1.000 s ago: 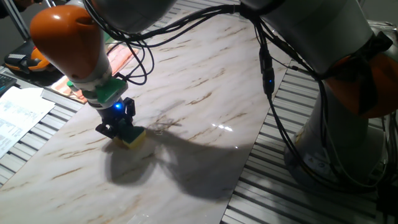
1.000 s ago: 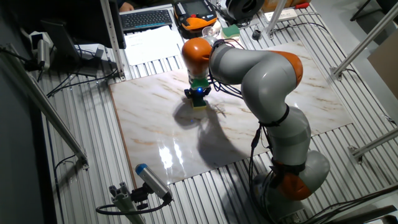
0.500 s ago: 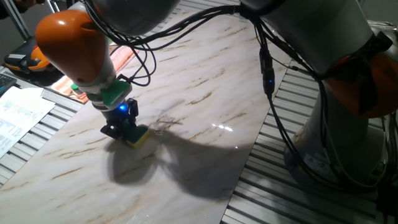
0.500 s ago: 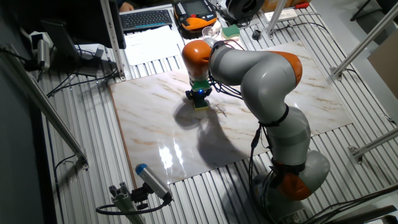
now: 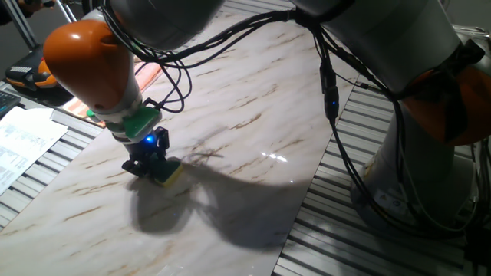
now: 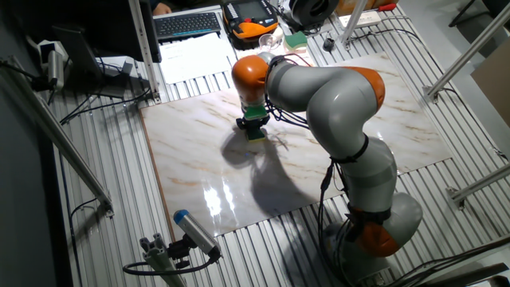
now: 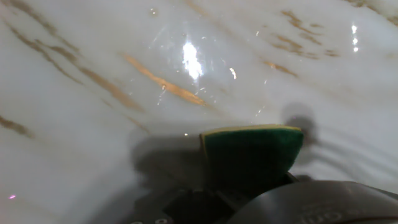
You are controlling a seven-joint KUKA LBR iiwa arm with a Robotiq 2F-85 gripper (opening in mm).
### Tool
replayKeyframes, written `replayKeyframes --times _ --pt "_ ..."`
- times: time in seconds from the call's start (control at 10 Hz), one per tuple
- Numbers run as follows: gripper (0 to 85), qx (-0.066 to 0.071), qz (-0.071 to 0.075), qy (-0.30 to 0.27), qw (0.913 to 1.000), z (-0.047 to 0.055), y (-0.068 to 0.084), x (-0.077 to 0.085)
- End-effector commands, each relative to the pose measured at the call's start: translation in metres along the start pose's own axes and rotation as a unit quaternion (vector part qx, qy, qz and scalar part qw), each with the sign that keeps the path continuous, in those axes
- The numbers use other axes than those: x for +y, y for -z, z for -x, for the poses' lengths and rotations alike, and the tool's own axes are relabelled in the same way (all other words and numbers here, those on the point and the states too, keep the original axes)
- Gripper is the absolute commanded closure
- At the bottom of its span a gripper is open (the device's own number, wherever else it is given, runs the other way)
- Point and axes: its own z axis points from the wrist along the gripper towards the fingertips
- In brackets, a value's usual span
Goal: Clean the tabletop with a sponge
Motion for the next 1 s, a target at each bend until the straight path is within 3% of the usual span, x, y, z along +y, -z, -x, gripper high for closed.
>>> replayKeyframes --times 0.0,0.6,0.9 --pt "85.0 0.001 0.003 -0.002 1.0000 0.000 0.001 0.001" --pt "85.0 0.007 -0.001 -0.014 0.9999 -0.002 0.011 0.016" --pt "85.0 0.005 0.001 -0.018 0.9998 -0.006 0.007 0.023"
